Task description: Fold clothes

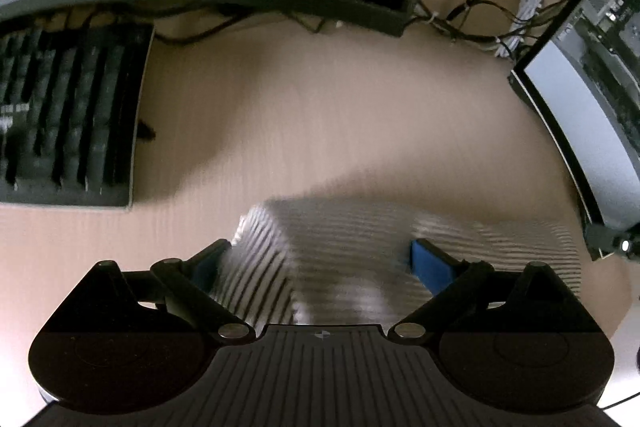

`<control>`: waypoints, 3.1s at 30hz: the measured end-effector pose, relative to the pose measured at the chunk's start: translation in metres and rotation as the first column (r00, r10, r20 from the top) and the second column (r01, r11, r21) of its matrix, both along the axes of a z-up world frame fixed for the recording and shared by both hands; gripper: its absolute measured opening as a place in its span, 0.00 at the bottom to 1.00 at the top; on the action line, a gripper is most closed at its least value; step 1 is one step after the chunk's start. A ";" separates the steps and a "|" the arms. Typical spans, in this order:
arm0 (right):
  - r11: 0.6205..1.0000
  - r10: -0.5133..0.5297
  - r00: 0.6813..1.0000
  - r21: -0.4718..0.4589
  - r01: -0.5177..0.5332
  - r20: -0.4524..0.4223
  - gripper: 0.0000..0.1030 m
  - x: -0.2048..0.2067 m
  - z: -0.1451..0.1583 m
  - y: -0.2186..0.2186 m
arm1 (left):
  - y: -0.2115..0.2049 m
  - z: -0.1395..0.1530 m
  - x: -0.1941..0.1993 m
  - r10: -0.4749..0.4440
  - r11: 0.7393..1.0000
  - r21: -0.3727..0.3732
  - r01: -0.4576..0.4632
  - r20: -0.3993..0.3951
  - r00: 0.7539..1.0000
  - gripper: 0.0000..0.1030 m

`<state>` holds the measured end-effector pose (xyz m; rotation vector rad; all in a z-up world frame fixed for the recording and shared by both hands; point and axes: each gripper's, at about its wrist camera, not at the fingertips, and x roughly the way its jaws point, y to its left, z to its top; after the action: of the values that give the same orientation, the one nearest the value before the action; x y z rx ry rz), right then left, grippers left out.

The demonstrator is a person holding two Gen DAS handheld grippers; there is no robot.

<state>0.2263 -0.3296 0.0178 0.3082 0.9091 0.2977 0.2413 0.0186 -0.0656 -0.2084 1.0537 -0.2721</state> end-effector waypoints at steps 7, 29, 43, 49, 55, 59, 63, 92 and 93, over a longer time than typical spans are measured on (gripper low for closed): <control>0.998 0.049 0.988 0.044 -0.043 -0.148 0.60 -0.022 -0.055 0.039 | -0.007 0.010 -0.012 0.041 0.997 0.070 -0.042 0.021 0.999 0.95; 0.944 0.188 0.972 -0.298 -0.140 0.139 0.25 0.040 -0.042 0.051 | -0.033 0.004 -0.093 -0.130 0.972 0.199 0.126 0.011 0.991 0.95; 0.995 0.033 0.994 -0.099 -0.022 0.108 0.46 0.034 -0.036 0.019 | -0.066 0.002 -0.089 -0.252 0.961 0.096 0.258 -0.073 0.965 0.95; 0.995 0.069 0.998 -0.074 -0.067 0.017 0.55 0.004 -0.052 0.024 | -0.035 -0.003 -0.068 -0.113 0.973 0.202 0.114 -0.017 0.993 0.95; 0.987 0.073 0.997 -0.146 -0.071 0.008 0.55 -0.020 -0.057 0.036 | -0.024 0.024 -0.072 -0.135 0.990 0.048 0.135 -0.005 0.991 0.95; 1.000 0.017 0.999 -0.026 -0.016 0.027 0.56 -0.012 -0.031 0.022 | -0.049 0.023 -0.089 -0.224 0.975 0.000 0.224 -0.001 0.975 0.95; 0.997 -0.031 0.999 0.064 0.034 -0.045 0.67 0.023 -0.051 0.020 | -0.060 -0.001 -0.087 -0.240 0.967 0.073 0.243 -0.049 0.969 0.96; 0.975 0.221 0.953 -0.085 -0.207 0.209 0.35 0.085 -0.007 0.046 | -0.021 0.062 -0.048 -0.065 0.997 -0.039 0.070 0.118 0.991 0.96; 0.966 0.258 0.941 -0.094 -0.243 0.218 0.43 0.086 -0.004 0.055 | -0.020 0.048 -0.038 -0.047 0.999 -0.024 0.049 0.074 0.996 0.96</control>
<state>0.3127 -0.2750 0.0138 0.0924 0.7276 0.5265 0.2038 -0.0011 -0.0180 -0.1953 0.9839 -0.3342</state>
